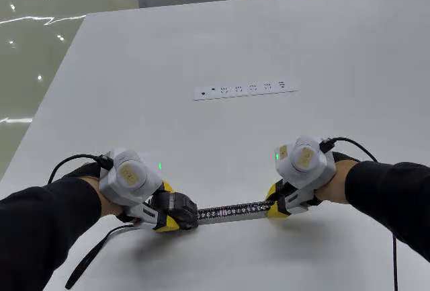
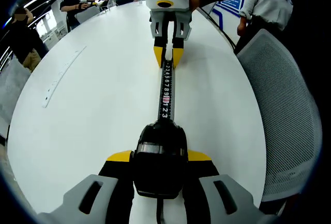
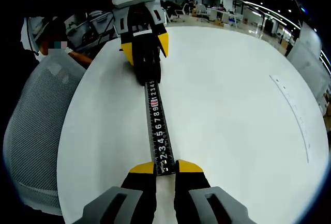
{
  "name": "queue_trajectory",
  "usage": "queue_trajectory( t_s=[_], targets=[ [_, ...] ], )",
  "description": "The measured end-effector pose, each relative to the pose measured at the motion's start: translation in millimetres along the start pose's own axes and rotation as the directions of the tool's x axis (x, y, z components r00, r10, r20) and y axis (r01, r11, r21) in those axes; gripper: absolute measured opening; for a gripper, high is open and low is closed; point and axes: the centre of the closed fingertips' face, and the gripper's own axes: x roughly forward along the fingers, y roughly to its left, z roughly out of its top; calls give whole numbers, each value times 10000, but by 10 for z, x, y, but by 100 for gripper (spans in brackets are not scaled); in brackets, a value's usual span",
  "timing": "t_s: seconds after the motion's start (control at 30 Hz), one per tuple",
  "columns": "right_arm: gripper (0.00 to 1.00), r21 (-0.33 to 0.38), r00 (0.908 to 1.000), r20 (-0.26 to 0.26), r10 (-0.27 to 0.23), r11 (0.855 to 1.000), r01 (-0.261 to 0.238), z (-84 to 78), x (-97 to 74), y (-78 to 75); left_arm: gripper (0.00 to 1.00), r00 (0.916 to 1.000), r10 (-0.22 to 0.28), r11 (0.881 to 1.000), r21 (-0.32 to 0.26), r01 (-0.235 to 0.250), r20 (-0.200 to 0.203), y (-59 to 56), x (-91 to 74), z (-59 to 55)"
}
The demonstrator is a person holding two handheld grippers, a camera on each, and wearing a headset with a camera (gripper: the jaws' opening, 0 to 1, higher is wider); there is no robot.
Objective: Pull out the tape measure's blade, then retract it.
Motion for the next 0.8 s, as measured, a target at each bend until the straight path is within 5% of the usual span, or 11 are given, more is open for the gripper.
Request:
queue_trajectory(
  t_s=[0.8],
  targets=[
    [8, 66, 10000, -34, -41, 10000, 41, -128, -95, 1, 30, 10000, 12, 10000, -22, -12, -23, -5, -1, 5]
  ],
)
